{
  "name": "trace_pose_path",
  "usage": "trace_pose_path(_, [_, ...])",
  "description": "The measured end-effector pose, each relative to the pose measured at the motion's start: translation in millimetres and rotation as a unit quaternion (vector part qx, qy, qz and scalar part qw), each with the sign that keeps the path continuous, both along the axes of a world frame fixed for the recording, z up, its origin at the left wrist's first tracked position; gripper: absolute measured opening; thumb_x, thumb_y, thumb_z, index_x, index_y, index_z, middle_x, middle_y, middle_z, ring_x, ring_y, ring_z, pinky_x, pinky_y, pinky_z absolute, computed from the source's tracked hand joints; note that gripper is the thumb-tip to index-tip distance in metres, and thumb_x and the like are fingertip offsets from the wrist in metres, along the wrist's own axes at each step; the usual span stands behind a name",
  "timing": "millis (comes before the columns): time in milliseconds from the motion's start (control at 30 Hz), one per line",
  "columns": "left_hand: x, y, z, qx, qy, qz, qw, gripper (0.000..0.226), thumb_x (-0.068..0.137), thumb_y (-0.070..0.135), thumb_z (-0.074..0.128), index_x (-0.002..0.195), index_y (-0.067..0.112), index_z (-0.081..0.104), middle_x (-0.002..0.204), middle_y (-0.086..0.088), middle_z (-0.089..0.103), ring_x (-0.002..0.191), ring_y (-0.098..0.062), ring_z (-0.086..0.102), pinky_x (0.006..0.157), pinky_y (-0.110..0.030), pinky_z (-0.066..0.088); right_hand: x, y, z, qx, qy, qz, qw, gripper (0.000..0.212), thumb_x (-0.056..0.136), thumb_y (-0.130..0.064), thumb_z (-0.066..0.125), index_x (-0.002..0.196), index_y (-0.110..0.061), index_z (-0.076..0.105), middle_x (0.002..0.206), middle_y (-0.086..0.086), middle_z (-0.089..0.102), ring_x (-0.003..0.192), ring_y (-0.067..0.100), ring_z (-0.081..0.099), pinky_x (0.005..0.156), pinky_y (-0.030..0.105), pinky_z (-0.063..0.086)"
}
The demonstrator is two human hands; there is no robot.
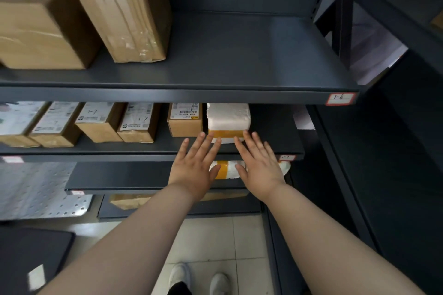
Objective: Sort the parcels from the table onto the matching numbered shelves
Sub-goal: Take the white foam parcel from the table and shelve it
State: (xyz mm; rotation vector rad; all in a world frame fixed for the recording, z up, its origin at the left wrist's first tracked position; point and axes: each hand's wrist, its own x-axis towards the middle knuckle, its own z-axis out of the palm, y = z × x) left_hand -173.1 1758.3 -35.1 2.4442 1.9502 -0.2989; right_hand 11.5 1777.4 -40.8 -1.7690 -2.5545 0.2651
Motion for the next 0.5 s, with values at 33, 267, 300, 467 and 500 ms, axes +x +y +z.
trace_pose_path(33, [-2, -6, 1, 0.001, 0.005, 0.007, 1.0, 0.064, 0.101, 0.05, 0.008, 0.139, 0.022, -0.035, 0.152, -0.001, -0.036, 0.141, -0.019, -0.031, 0.118, -0.047, -0.011, -1, -4, 1, 0.003, 0.001, 0.003, 1.0, 0.066, 0.102, -0.037, 0.033, 0.141, -0.032, -0.02, 0.148, -0.008, -0.029, 0.138, 0.01, -0.028, 0.117, 0.035, -0.013])
trace_pose_path(267, [-11, -43, 6, 0.006, -0.032, 0.005, 0.999, 0.061, 0.102, 0.049, 0.012, 0.14, 0.027, -0.031, 0.152, 0.003, -0.031, 0.143, -0.016, -0.026, 0.117, -0.044, -0.015, -8, -40, 8, 0.005, 0.003, -0.003, 1.0, 0.066, 0.103, -0.038, 0.033, 0.148, -0.03, -0.014, 0.155, -0.006, -0.023, 0.14, 0.011, -0.027, 0.119, 0.038, -0.01])
trace_pose_path(300, [-12, -47, 6, 0.004, -0.036, -0.003, 0.999, 0.061, 0.102, 0.049, 0.013, 0.141, 0.028, -0.029, 0.155, 0.004, -0.028, 0.144, -0.016, -0.025, 0.117, -0.043, -0.015, -8, -45, 9, 0.003, 0.003, -0.012, 1.0, 0.066, 0.102, -0.037, 0.034, 0.15, -0.03, -0.011, 0.158, -0.005, -0.021, 0.141, 0.012, -0.026, 0.12, 0.038, -0.009])
trace_pose_path(467, [-26, -60, -2, -0.019, -0.033, -0.058, 0.998, 0.062, 0.102, 0.048, 0.015, 0.15, 0.027, -0.018, 0.159, 0.003, -0.02, 0.145, -0.015, -0.022, 0.118, -0.043, -0.013, -9, -82, 7, -0.002, -0.024, -0.081, 0.996, 0.067, 0.102, -0.037, 0.034, 0.152, -0.029, -0.009, 0.16, -0.003, -0.018, 0.145, 0.015, -0.021, 0.119, 0.037, -0.011])
trace_pose_path(500, [-31, -62, -2, -0.023, -0.029, -0.077, 0.996, 0.062, 0.102, 0.048, 0.015, 0.15, 0.026, -0.018, 0.159, 0.004, -0.02, 0.145, -0.015, -0.022, 0.118, -0.043, -0.013, -9, -91, 8, -0.005, -0.029, -0.099, 0.995, 0.067, 0.102, -0.037, 0.034, 0.152, -0.029, -0.009, 0.16, -0.003, -0.018, 0.146, 0.016, -0.02, 0.118, 0.036, -0.012])
